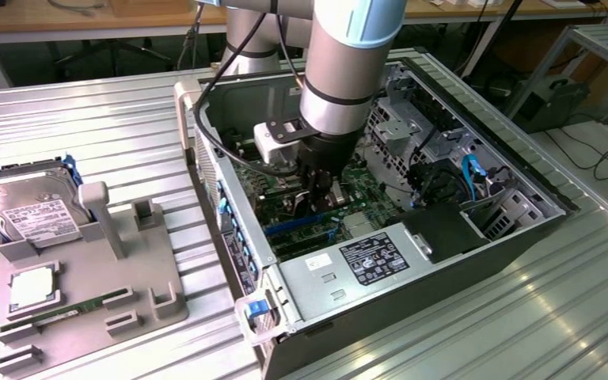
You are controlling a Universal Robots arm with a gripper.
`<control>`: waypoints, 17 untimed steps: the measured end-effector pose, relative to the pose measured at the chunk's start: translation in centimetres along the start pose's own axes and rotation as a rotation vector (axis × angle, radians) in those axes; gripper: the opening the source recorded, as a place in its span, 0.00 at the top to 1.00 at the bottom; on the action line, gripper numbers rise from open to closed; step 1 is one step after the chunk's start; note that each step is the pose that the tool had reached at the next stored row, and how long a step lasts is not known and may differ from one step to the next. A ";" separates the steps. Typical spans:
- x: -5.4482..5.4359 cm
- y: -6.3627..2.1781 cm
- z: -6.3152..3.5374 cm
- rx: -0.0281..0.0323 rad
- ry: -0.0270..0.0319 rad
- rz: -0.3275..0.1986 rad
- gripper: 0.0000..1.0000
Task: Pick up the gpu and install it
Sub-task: 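Insert the gpu into the slot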
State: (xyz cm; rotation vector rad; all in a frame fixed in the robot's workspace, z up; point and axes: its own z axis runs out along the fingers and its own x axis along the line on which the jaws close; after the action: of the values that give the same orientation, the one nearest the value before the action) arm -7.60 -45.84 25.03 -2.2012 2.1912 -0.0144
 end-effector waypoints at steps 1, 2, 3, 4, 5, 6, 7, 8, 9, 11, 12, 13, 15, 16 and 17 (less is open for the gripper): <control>0.0 0.02 0.01 0.0000 0.0000 0.000 0.73; 0.0 0.05 0.02 -0.0001 0.0001 0.000 0.73; 0.0 0.10 0.02 -0.0001 0.0001 0.000 0.73; 0.0 0.15 0.02 -0.0001 0.0001 0.000 0.73; 0.0 0.20 0.02 -0.0001 0.0001 0.000 0.73; 0.0 0.19 0.03 -0.0001 0.0000 0.000 0.73; 0.0 0.20 0.03 -0.0001 0.0000 0.000 0.73; 0.0 0.20 0.03 -0.0001 0.0000 0.000 0.73; 0.0 0.20 0.03 -0.0001 0.0000 0.000 0.73; 0.0 0.20 0.03 -0.0001 0.0000 0.000 0.73; 0.0 0.20 0.03 -0.0001 0.0000 0.000 0.73; 0.0 0.20 0.03 0.0000 0.0000 0.000 0.73; 0.0 0.20 0.03 -0.0001 0.0000 0.000 0.73; 0.0 0.20 0.03 -0.0001 0.0000 0.000 0.73; 0.0 0.20 0.03 -0.0001 0.0000 0.000 0.73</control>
State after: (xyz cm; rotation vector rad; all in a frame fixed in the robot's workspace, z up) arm -7.80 -45.85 25.00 -2.2014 2.1912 -0.0144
